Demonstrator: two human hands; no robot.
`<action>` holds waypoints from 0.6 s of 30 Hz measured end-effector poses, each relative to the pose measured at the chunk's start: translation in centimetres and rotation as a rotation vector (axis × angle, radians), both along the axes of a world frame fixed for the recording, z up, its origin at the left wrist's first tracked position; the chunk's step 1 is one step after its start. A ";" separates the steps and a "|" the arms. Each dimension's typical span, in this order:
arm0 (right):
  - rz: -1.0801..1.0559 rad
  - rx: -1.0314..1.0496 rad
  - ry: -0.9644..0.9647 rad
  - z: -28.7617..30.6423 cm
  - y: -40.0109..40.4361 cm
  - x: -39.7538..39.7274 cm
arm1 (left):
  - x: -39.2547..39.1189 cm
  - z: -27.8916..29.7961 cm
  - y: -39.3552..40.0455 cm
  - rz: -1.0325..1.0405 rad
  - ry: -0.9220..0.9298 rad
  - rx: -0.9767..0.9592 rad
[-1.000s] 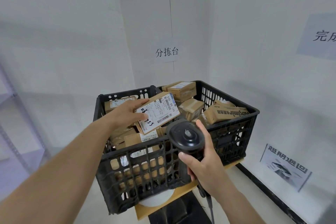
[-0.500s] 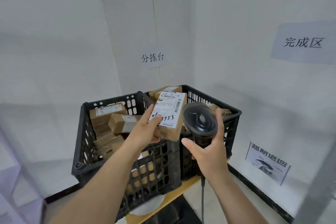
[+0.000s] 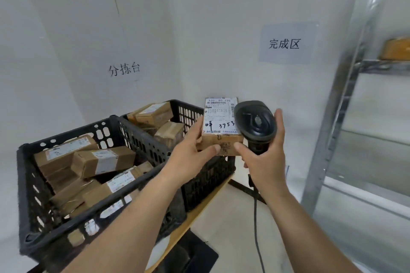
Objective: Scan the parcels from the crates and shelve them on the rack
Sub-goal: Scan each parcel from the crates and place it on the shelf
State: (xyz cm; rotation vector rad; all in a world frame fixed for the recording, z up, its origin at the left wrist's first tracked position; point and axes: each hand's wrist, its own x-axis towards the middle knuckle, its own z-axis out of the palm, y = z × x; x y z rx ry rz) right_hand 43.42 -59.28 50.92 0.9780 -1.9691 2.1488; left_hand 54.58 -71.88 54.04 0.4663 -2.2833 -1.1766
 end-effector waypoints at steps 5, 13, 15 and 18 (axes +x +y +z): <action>-0.187 -0.016 0.001 -0.3 5.5 -0.9 | -3.2 -0.5 3.8 -0.158 0.035 -0.068; -0.394 -0.033 0.021 0.4 16.5 -0.5 | -6.4 -0.6 12.7 -0.385 0.061 -0.073; -0.441 -0.031 0.029 0.7 19.5 -0.1 | -6.7 -0.2 15.4 -0.438 0.070 -0.078; -0.491 -0.020 0.045 1.0 24.1 0.5 | -6.9 0.2 19.7 -0.497 0.086 -0.087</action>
